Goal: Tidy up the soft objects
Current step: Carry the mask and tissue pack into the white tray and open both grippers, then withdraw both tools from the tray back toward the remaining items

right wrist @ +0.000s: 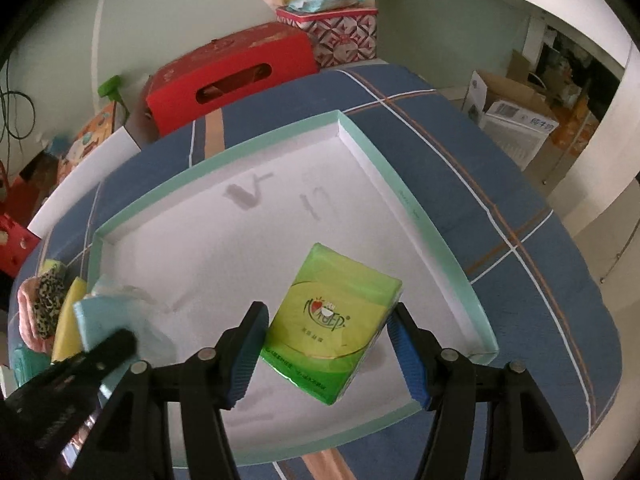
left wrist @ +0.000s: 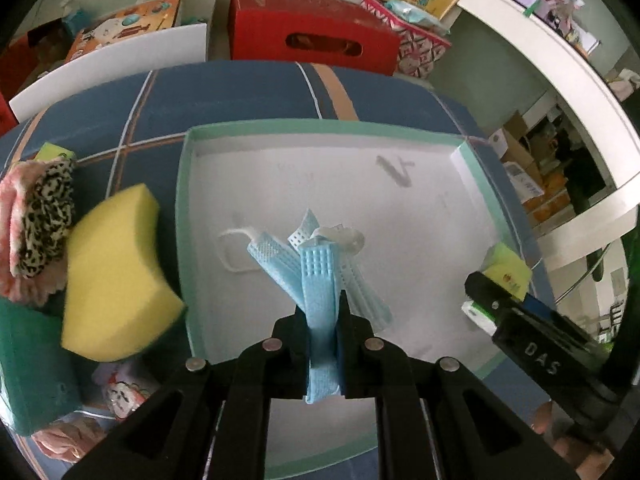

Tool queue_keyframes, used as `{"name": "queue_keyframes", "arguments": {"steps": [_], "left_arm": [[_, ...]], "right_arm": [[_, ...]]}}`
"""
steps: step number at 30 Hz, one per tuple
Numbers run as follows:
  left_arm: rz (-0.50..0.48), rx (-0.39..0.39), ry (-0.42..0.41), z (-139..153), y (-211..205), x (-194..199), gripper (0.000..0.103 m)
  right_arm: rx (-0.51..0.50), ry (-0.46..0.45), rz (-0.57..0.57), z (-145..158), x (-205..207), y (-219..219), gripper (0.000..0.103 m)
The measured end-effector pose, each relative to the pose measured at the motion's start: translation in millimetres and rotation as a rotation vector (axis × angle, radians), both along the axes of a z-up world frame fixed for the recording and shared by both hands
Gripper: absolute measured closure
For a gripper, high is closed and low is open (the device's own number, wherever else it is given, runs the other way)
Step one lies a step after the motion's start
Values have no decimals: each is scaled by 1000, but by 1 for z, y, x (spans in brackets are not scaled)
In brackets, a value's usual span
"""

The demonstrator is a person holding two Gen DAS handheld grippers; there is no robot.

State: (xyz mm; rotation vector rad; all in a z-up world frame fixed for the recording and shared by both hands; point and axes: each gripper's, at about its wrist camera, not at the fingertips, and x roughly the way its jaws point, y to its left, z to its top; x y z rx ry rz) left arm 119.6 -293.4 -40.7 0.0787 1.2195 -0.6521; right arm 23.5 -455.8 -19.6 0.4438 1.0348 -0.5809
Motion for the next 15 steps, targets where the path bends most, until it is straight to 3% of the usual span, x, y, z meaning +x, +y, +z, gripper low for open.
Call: {"name": "queue_keyframes", "arguments": {"steps": [4,9,12,13,15], "left_arm": [[-7,47,9,-3,-3,-5,84],[16,33,-6,6,6,-8,49],[29,50,-50,16,10,-9,36],[35,55,-64,20,11,-9,35],[64,80,-119,31,17,-9,22]], "right_arm": [[22,-9,10,-2,0,1,36],[18,-9,18,1,0,5,24],[23,-11,14,3,-1,4,23],[21,-11,10,4,-2,4,20],[4,-13,8,8,-3,5,12]]}}
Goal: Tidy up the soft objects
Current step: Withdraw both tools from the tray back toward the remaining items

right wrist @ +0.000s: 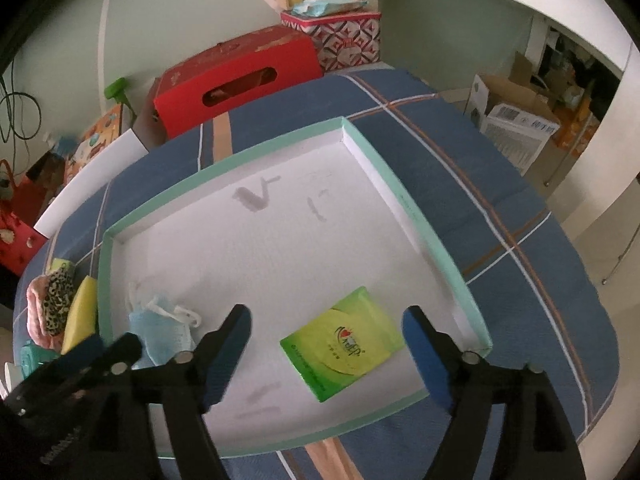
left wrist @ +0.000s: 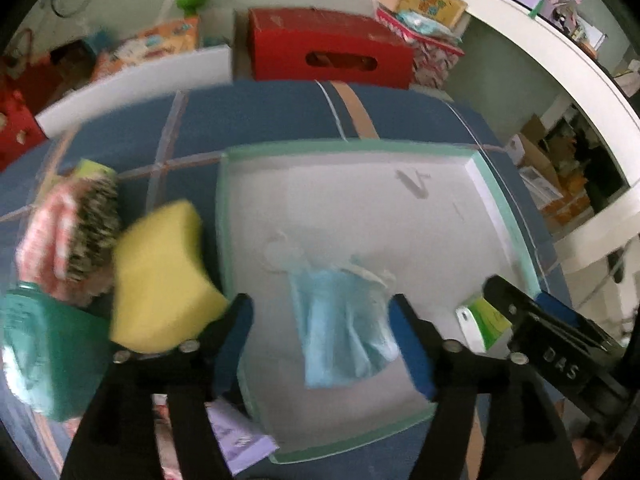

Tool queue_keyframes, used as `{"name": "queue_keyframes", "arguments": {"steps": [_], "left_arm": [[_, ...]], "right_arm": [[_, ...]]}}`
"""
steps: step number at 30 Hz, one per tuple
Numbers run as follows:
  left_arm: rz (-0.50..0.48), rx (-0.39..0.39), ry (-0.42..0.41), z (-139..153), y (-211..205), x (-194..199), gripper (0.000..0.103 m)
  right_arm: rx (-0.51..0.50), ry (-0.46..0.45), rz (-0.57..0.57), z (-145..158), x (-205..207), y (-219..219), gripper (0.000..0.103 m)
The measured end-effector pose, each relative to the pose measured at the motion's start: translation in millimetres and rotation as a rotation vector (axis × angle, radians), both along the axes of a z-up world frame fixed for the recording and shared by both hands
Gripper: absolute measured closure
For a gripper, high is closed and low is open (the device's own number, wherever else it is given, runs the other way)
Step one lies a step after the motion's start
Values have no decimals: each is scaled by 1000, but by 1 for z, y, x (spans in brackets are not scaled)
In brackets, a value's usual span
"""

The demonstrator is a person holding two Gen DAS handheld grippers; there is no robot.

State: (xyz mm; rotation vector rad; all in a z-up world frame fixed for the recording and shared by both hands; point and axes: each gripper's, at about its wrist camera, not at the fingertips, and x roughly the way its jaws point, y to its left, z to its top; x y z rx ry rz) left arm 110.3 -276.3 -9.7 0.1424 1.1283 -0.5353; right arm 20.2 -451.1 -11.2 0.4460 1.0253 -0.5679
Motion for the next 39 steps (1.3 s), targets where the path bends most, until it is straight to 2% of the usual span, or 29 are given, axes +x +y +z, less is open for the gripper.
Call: {"name": "queue_keyframes", "arguments": {"steps": [3,4,7,12,16,19,28,32,39], "left_arm": [[55,33,-92,16,9,1,16],[71,39,-120,21,14,1,15],[120,68,-196,32,29,2,5],[205,73,-265,49,75,4,5],[327,18,-299,65,130,4,4],[369,5,-326,69,162,0,4],[441,-6,-307,57,227,-21,4],[459,-6,-267,45,245,-30,4],[465,13,-168,24,264,-41,4]], "right_arm": [[-5,-10,8,4,-1,2,0],[-5,-14,11,5,-2,2,0],[-13,-19,18,8,-3,4,0],[-9,-43,16,14,-4,5,0],[34,-106,30,19,-4,11,0],[49,-152,58,26,-1,21,0],[57,-192,162,39,6,63,0],[88,-227,220,42,0,88,0],[90,-139,337,29,-4,141,0]]}}
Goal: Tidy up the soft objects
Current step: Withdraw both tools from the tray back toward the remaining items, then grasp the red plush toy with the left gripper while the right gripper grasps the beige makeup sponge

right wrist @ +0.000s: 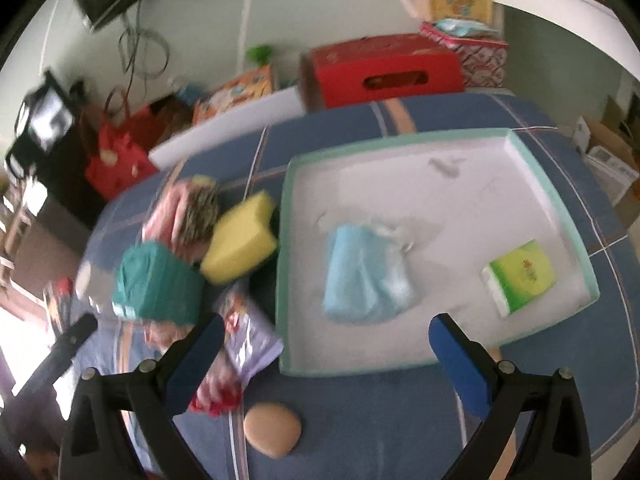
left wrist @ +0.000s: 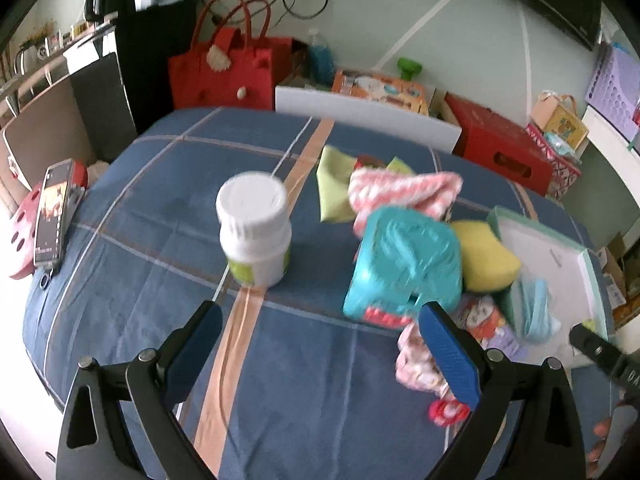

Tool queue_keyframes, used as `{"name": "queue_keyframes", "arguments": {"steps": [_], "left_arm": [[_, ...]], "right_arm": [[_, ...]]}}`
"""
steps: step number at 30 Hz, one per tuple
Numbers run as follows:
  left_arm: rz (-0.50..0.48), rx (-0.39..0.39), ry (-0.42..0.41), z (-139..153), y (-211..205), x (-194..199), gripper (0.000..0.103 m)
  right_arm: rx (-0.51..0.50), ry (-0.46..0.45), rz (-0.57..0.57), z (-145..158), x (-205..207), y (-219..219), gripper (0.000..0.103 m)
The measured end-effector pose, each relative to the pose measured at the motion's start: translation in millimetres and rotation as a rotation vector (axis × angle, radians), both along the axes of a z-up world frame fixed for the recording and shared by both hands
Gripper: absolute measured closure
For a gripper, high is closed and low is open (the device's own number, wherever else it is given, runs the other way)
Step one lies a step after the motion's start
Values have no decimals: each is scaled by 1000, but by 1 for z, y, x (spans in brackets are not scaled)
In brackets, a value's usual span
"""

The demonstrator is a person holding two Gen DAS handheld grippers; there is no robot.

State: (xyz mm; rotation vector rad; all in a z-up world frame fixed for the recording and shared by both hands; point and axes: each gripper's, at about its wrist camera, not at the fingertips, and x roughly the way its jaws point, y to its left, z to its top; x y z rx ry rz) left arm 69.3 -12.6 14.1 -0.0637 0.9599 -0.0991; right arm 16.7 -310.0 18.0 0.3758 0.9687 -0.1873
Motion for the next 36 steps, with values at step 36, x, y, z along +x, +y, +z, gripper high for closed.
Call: {"name": "queue_keyframes", "arguments": {"steps": [36], "left_arm": [[-122,-112,415,-71,-31,-7,5]], "right_arm": [[-69,345,241,-93,-10,98,5]]}}
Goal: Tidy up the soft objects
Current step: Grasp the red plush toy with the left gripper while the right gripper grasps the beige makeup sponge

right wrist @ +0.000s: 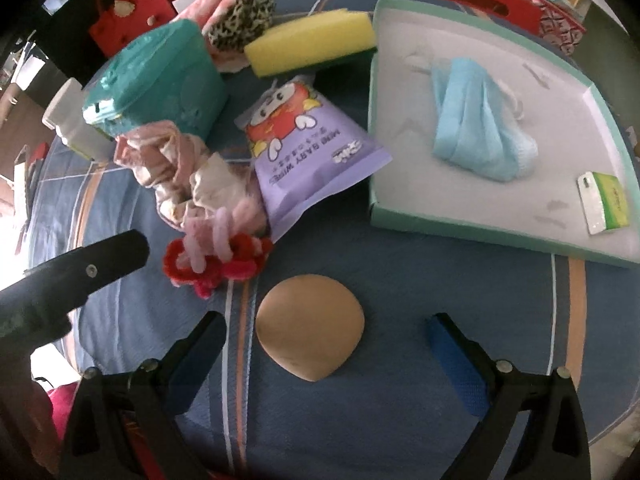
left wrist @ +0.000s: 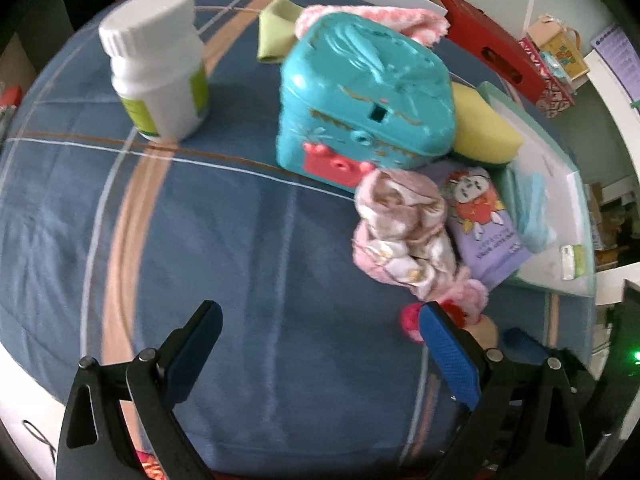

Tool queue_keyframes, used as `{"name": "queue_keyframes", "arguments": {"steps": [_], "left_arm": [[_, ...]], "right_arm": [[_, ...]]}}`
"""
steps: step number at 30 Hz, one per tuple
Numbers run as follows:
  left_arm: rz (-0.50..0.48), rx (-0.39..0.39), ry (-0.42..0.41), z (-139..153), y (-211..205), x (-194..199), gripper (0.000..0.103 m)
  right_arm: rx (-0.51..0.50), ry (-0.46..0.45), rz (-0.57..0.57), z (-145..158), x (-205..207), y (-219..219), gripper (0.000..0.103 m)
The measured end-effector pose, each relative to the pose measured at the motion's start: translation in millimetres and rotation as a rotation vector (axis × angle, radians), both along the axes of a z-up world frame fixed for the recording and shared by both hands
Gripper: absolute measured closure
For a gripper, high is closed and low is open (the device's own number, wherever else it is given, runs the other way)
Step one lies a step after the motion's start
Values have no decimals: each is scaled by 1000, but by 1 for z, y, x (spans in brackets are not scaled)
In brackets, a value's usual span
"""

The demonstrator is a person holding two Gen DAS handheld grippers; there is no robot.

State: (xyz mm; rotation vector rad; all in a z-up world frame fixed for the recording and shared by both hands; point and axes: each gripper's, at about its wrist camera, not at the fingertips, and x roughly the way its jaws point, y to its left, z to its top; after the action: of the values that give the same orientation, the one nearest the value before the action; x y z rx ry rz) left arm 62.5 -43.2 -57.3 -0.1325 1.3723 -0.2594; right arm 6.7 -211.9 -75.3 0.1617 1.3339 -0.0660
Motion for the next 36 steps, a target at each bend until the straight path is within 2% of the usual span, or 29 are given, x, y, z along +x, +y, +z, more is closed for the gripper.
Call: {"name": "queue_keyframes", "arguments": {"steps": [5,15,21,28,36], "left_arm": [[-29,-44,10,1,-19,-3,6],[-88,-155,35,-9,-61,-3,30],[-135,-182,33,-14,-88,-4,32],[-134,-192,39,-17,-89,-2,33],[-179,-155,24,-12,-85,-12,33]], "right_arm": [[-3,-3,4,-4,-1,8,12],[4,-28,-22,6,7,6,35],[17,-30,-33,6,9,-7,48],[58,-37,-59,9,-1,-26,49],[35,-60,-134,31,-21,-69,49]]}}
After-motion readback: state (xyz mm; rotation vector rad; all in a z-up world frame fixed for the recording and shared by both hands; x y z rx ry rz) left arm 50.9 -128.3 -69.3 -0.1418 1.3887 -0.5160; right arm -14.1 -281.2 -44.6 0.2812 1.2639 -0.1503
